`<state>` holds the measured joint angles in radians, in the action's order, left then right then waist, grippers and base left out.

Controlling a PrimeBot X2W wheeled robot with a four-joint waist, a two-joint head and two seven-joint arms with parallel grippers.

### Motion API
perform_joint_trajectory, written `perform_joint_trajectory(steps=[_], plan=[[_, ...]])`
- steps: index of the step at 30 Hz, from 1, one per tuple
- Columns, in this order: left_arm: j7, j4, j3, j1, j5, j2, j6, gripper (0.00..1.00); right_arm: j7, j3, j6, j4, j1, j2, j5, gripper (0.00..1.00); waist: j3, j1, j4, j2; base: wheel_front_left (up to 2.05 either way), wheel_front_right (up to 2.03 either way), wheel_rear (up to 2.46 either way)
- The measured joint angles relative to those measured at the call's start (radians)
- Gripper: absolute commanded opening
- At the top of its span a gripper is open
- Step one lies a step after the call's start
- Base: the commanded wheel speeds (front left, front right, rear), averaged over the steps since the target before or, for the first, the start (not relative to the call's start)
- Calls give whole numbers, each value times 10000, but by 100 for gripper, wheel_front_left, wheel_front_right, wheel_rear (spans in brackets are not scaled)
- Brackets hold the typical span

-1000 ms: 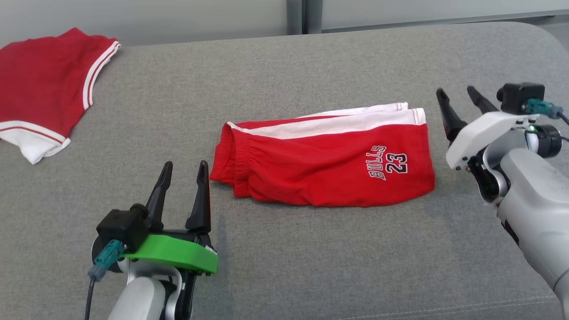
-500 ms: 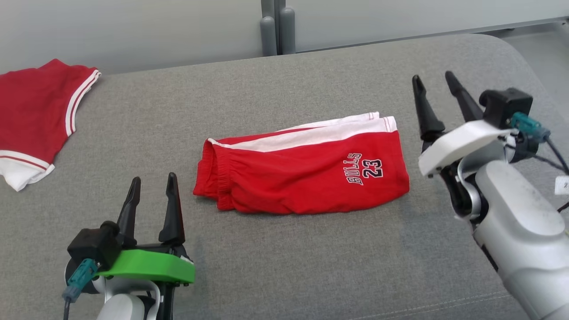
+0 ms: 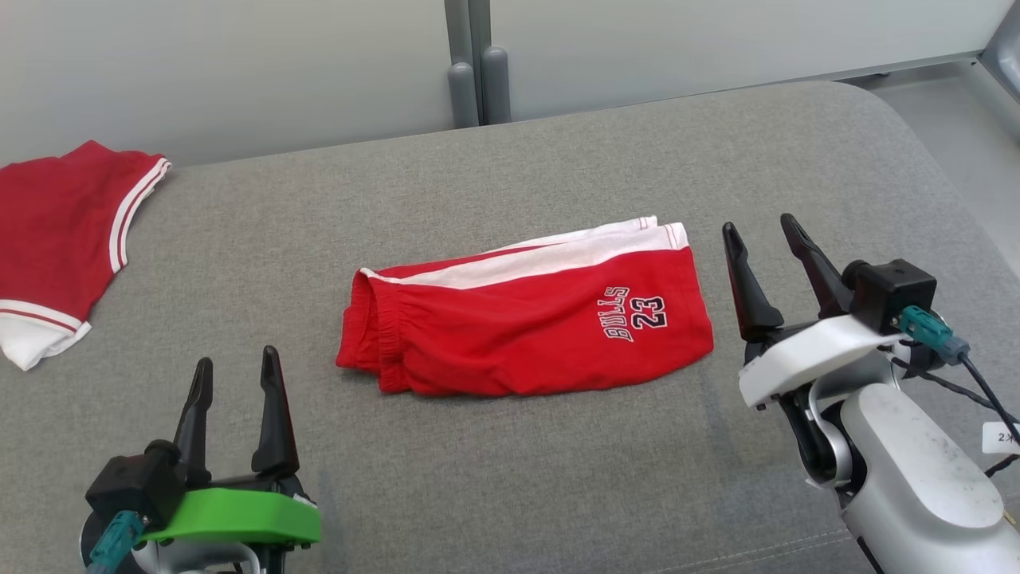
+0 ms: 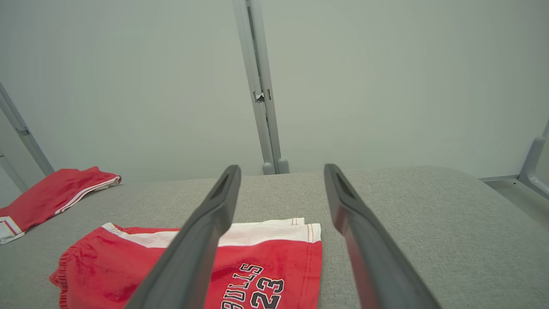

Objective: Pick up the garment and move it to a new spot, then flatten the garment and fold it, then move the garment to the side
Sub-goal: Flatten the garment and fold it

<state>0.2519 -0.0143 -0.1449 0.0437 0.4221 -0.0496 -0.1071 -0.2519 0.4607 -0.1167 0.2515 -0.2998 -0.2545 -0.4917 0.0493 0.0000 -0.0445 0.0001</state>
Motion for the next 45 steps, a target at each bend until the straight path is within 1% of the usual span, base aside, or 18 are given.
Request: perform_joint_trajectory(steps=[3,5,10,22,28,32,36,39,44,45], plan=[[0,-56,163,174,-8,-2,-4,100,2,-161,-15,-253,339,19,115,100,-26,0,10,-1,0,0,0],[0,-86,178,341,-115,2,-48,100,0,-261,-69,-383,572,40,205,100,-41,0,26,0,0,0,0],[0,-205,205,576,-224,2,-82,100,0,-422,-71,-606,1051,59,439,100,-70,0,102,0,0,0,0],[0,-284,199,809,-295,6,-90,100,0,-756,-73,-809,1713,291,686,100,-41,0,234,0,0,0,0],[0,-334,29,808,-309,12,-92,100,0,-1131,-82,-784,1703,-12,788,100,96,0,360,0,0,0,0],[0,-343,-50,806,-332,12,-92,100,0,-1285,-82,-790,1688,-4,796,100,198,0,495,0,0,0,0],[0,-418,-81,795,-493,12,-92,100,0,-1352,-82,-533,1594,0,752,100,327,0,591,0,0,0,0],[0,-512,-180,773,-589,12,-92,100,90,-1490,-67,-92,1383,-6,474,100,433,1,650,0,0,0,0],[0,-568,-477,584,-658,12,-88,100,800,-1509,199,884,780,-408,399,100,628,0,829,0,0,0,0],[0,-568,-477,584,-658,12,-88,100,800,-1509,199,884,780,-408,399,100,628,0,829,0,0,0,0]])
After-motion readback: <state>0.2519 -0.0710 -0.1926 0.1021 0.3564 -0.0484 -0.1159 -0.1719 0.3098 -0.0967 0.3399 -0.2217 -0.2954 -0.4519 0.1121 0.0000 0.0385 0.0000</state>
